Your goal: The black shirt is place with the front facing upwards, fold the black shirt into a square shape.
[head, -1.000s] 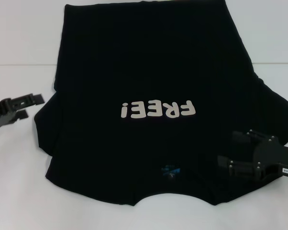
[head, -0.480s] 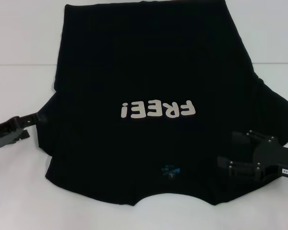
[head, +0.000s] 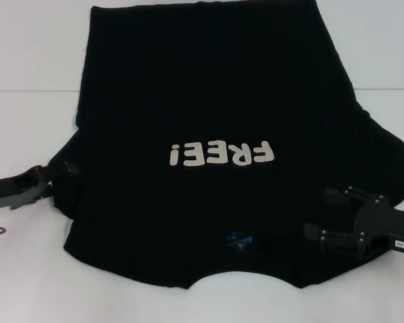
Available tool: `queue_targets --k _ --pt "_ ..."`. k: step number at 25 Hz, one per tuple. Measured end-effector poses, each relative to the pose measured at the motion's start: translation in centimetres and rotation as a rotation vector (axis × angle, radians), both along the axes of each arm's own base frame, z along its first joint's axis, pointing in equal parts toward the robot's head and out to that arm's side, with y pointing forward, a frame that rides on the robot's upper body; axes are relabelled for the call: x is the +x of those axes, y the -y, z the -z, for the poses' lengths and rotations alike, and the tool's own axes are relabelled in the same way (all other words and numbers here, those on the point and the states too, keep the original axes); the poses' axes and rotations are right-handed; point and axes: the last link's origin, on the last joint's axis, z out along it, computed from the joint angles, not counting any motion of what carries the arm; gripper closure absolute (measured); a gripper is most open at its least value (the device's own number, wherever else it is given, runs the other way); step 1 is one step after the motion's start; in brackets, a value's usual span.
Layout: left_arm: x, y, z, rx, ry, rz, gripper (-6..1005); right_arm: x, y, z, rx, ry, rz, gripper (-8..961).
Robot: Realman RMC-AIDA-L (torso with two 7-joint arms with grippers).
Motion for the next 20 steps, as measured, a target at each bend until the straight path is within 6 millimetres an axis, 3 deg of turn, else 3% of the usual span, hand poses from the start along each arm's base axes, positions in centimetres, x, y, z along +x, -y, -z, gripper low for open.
queue_targets --k 9,14,20 --pt "0.54 -0.20 0.47 -0.019 0.005 0.018 69 -0.07 0.22 -0.01 -0.007 -0.009 -0.006 13" --pt "0.54 -0.28 0.55 -0.027 -0.017 0.025 233 -0.09 0.26 -0.04 -0.008 -0.010 -0.008 12" --pt "0.48 -0.31 0.48 -0.028 -0.021 0.023 360 -0.06 0.31 -0.06 -0.008 -0.011 -0.008 13"
